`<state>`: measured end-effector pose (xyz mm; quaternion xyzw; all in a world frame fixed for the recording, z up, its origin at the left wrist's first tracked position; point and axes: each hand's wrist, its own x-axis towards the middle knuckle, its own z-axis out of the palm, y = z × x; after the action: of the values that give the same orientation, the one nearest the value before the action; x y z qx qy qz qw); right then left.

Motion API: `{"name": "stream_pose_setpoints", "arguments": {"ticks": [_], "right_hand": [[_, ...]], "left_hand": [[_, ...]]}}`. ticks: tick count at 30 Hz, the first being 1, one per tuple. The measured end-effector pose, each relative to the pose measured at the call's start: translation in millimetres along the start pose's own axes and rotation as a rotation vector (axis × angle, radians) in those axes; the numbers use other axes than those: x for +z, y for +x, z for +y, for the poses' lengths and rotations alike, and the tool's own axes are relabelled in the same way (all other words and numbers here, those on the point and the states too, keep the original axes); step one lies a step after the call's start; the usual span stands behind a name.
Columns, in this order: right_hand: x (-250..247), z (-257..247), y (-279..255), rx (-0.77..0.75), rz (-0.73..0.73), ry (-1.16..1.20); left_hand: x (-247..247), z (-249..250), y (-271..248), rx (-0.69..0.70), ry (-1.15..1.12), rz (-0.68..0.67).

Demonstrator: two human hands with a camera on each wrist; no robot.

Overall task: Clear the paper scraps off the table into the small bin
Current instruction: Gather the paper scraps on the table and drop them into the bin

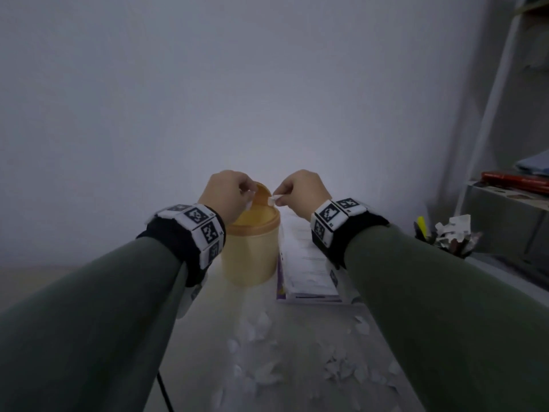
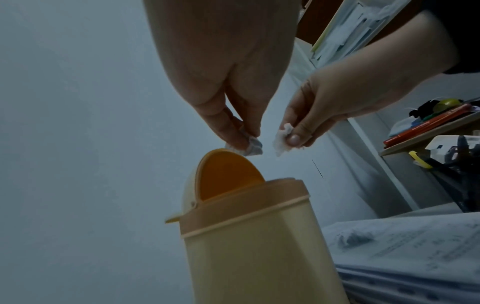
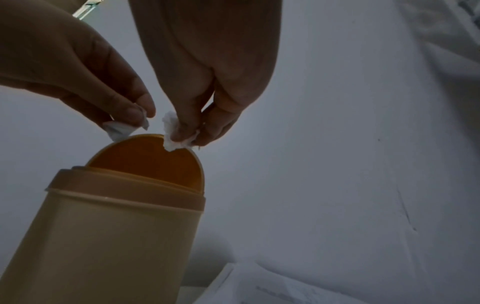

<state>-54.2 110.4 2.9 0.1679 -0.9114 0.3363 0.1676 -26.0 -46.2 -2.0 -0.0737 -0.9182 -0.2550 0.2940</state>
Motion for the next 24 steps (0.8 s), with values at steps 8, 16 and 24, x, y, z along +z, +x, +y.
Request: {"name": "stream_pose_setpoints", "arguments": {"ticks": [8, 16, 24], "right_hand": [[35.4, -6.4, 18.0, 0.032, -0.048, -0.089], [45.4, -17.7, 14.8, -0.017, -0.159, -0.157], [47.6, -26.1, 11.2, -0.042, -0.223, -0.153]], "left_hand": [[19.1, -30.7, -4.3, -0.004, 0.010, -0.074], [7.7, -50.9, -6.7, -0.009, 0.073, -0.128], [-0.5, -41.3, -13.0, -0.010, 0.091, -0.221]]}}
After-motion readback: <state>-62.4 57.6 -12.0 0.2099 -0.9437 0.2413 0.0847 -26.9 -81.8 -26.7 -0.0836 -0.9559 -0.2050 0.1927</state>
